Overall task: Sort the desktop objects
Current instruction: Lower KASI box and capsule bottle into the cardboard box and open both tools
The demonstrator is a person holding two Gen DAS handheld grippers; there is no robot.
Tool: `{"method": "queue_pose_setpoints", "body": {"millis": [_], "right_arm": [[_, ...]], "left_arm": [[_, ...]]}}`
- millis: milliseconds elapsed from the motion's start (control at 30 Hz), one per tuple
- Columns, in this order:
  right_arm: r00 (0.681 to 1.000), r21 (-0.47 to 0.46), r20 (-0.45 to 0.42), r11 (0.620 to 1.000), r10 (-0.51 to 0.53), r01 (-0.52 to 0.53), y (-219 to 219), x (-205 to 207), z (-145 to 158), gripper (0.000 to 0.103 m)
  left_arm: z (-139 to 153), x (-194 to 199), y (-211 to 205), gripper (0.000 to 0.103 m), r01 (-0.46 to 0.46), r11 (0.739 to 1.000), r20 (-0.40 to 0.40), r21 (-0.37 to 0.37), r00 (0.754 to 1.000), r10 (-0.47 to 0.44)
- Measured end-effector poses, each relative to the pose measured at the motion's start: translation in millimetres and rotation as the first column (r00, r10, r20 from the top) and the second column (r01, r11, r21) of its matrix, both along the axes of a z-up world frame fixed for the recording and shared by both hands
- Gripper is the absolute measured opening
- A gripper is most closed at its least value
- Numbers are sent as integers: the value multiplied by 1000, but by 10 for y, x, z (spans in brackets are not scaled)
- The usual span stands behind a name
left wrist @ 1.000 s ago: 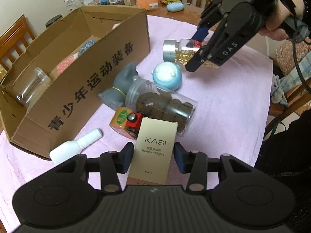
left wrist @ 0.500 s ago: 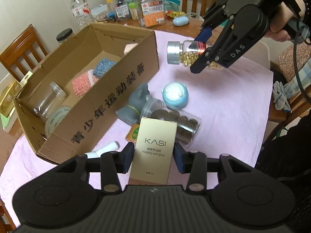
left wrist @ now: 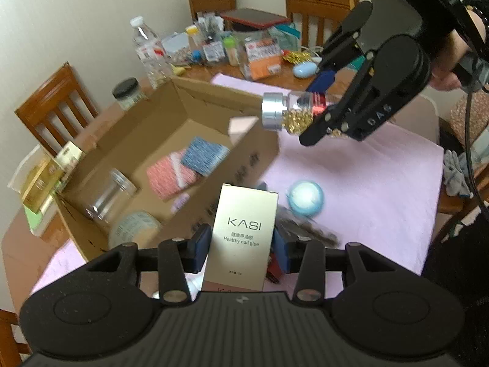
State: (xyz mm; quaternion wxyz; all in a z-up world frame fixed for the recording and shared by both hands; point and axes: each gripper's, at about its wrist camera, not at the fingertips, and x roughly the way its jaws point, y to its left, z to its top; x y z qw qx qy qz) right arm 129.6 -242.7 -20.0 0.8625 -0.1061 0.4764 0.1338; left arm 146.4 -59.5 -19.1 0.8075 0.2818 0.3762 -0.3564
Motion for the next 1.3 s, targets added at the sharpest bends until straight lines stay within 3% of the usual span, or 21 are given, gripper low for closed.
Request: {"method": "queue_pose_setpoints", "body": {"millis": [533,1133,1233,1300], "right_arm": [[998,18,59,1000,-3,2,41,501,201,52],[996,44,33,996,-80,79,-94,1067,51,52],[996,39,31,996,-86,85,-96,1132,12,52],[995,35,29,995,-97,96,-106,1169,-14,54]], "left_arm": [[322,582,-13,43,-51,997,103,-56,993,57],[79,1014,-11,44,-87,995,47,-49,995,90],[50,1040,-15,52,-96,994,58,-43,993,98],[33,1051,-17,66,-105,994,56,-40,993,107]]}}
